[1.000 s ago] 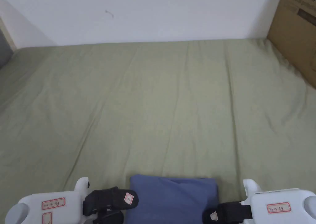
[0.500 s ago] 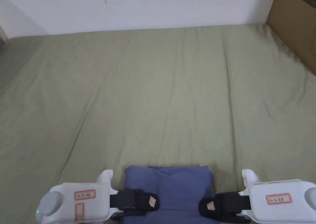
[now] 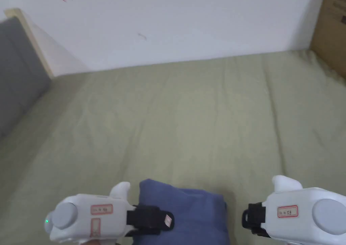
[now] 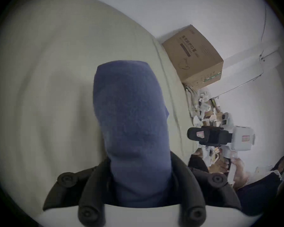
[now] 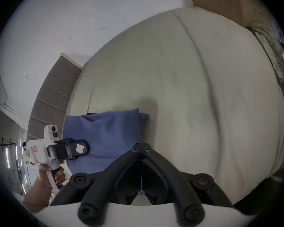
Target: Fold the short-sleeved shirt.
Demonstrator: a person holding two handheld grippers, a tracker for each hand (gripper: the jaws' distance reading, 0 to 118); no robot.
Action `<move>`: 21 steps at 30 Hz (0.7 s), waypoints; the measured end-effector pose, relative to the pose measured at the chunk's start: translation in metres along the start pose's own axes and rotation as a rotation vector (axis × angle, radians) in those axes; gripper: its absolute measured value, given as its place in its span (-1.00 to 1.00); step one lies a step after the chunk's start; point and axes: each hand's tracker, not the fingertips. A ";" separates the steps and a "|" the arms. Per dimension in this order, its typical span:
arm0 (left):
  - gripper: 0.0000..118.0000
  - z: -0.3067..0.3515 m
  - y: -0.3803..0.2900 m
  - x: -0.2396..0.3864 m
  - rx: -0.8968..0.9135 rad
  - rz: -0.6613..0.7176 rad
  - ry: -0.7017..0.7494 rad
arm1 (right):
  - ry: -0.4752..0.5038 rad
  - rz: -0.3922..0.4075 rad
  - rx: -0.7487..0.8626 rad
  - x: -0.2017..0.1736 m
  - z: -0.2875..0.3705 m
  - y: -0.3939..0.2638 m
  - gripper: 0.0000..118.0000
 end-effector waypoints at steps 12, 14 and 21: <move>-0.57 0.210 0.031 -0.138 0.051 -0.030 0.560 | 0.004 0.201 -0.006 -0.224 -0.094 -0.021 -0.99; -0.57 0.221 0.038 -0.152 0.028 -0.053 0.712 | 0.028 0.225 -0.023 -0.242 -0.105 -0.023 -0.99; -0.51 0.213 0.051 -0.181 -0.102 -0.135 1.057 | 0.003 0.330 -0.015 -0.266 -0.121 -0.029 -0.99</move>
